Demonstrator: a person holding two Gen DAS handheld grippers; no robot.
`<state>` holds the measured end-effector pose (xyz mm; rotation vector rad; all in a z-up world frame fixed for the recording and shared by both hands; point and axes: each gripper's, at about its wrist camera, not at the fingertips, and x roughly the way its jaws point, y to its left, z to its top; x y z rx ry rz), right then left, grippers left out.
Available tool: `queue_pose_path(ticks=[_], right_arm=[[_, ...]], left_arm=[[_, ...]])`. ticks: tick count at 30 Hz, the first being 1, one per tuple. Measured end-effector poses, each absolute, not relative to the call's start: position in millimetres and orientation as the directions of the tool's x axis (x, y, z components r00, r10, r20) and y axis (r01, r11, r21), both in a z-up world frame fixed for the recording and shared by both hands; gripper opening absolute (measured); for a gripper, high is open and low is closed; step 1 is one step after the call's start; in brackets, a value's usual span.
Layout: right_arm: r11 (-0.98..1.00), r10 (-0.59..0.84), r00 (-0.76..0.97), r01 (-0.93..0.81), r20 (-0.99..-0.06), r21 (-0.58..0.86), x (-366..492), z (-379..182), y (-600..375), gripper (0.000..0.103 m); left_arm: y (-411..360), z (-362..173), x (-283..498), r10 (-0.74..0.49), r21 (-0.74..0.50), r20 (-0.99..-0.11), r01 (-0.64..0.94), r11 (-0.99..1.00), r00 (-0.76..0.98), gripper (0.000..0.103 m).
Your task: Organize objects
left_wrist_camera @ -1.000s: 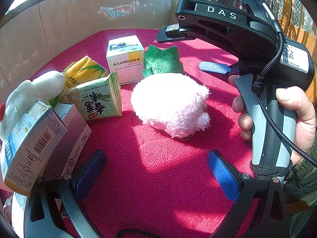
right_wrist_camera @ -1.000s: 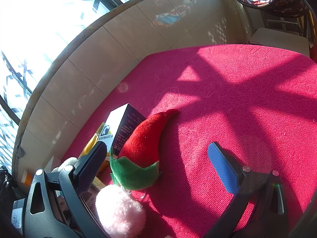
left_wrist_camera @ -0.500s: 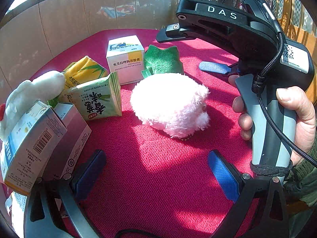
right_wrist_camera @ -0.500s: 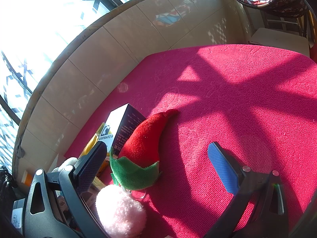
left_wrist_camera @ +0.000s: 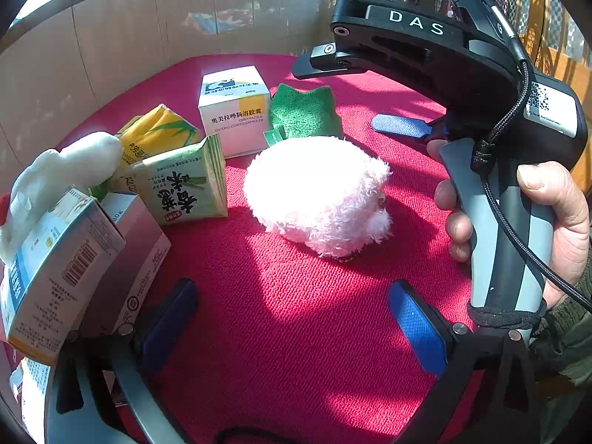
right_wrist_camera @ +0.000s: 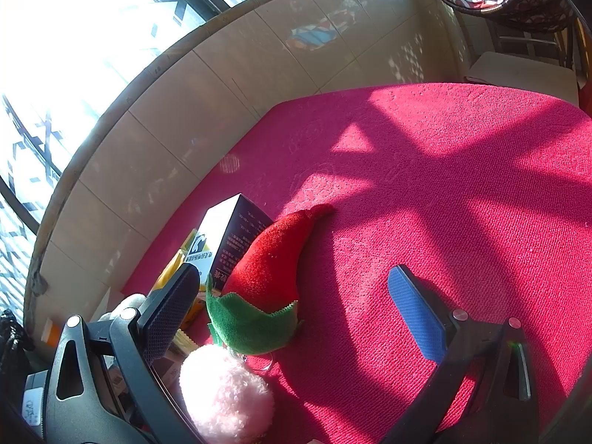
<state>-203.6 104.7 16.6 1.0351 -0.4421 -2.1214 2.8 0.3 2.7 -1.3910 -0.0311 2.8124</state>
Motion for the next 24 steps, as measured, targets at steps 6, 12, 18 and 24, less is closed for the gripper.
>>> queue_pose_path(ticks=[6,12,18,24], right_arm=[[-0.680,-0.734,-0.416,0.458,-0.538,0.573,-203,17,104,0.103],[-0.680,-0.734,-0.415,0.458,-0.538,0.573,-204,17,105,0.103],[-0.675,-0.738,-0.418,0.455,-0.529,0.581,-203,17,106,0.103],[-0.690,-0.721,-0.499,0.448,-0.480,0.569,-195,31,130,0.103]], left_arm=[[0,4,2,0.008,-0.018,-0.793,0.009,-1.000,-0.609,0.103],[-4,-1,1,0.007,-0.019,-0.794,0.013,-1.000,-0.607,0.103],[1,0,0,-0.039,0.004,-0.777,0.057,-0.998,-0.629,0.103],[-18,55,42,-0.074,-0.030,-0.627,0.119,-0.992,-0.775,0.103]])
